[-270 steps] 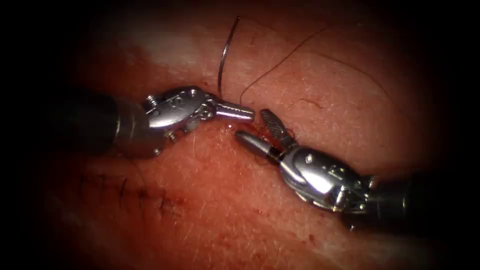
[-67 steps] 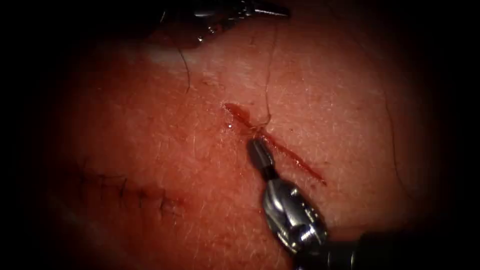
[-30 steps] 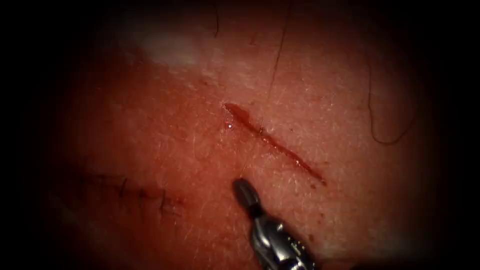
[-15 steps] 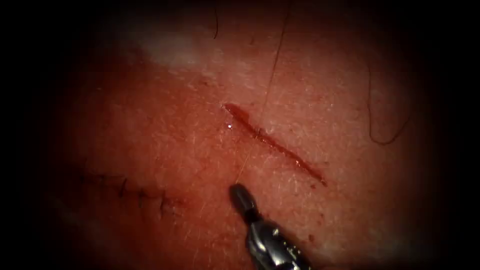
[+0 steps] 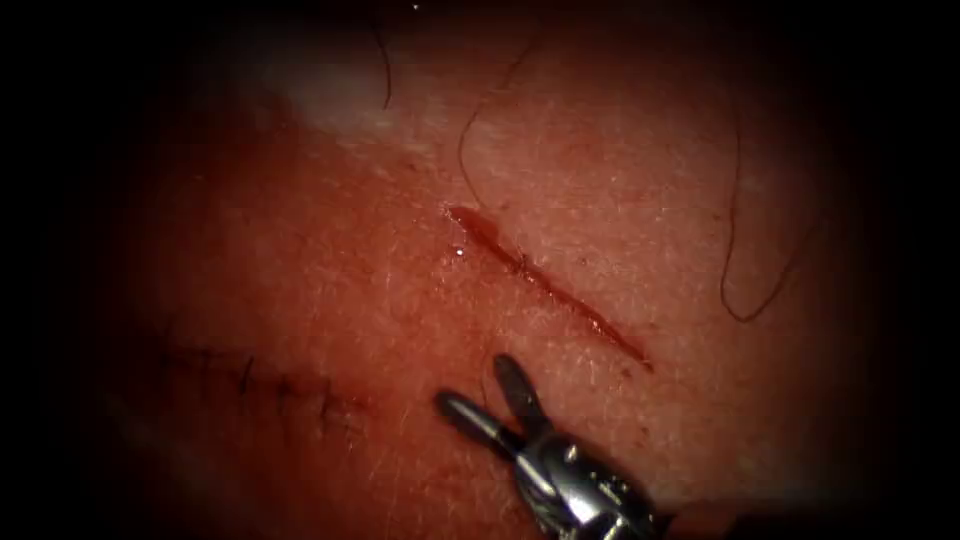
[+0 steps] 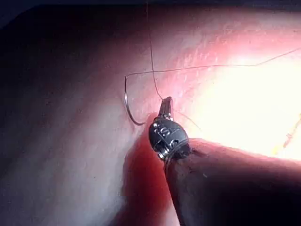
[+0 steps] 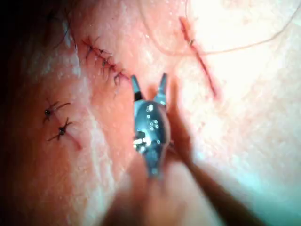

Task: Wound Closure
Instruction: Use the right gripper to snip the suture

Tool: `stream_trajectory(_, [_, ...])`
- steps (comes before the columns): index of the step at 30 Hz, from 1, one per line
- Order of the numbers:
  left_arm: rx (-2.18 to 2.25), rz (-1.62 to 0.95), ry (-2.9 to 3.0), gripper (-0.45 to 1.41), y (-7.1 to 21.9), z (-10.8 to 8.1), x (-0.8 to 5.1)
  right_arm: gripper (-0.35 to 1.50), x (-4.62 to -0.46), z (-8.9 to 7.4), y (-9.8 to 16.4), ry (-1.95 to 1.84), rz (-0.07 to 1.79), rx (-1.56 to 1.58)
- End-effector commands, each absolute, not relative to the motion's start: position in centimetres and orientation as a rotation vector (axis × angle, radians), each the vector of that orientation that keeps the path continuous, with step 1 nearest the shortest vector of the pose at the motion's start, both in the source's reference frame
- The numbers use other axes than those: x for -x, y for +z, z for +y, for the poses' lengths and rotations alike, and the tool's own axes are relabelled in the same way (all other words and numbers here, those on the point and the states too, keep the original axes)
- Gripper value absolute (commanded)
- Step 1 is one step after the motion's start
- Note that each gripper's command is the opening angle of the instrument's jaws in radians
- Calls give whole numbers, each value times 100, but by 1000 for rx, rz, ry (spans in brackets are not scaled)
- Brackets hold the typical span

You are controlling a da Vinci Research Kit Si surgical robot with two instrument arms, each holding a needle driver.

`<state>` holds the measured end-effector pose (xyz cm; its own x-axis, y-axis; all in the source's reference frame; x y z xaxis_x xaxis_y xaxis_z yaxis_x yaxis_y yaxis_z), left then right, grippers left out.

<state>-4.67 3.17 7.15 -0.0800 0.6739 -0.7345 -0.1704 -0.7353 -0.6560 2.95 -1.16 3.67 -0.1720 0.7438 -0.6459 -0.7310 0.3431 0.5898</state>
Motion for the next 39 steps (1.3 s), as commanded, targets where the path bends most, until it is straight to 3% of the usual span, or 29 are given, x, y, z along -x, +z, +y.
stream_trajectory(1, [1617,-557,1866,-45,716,314,471,123,-291,-122,362,1287,1146,-8])
stream_trajectory(5, [1611,-591,1848,-45,688,305,463,129,-275,-109,339,1231,1128,4])
stream_trajectory(10, [1608,-637,1822,-45,653,297,460,123,-262,-80,316,1064,1098,45])
stream_trajectory(23, [1614,-702,1753,-45,561,288,472,118,-294,-37,342,796,988,52])
stream_trajectory(39, [1610,-731,1737,-45,520,263,470,116,-296,-7,357,822,959,83])
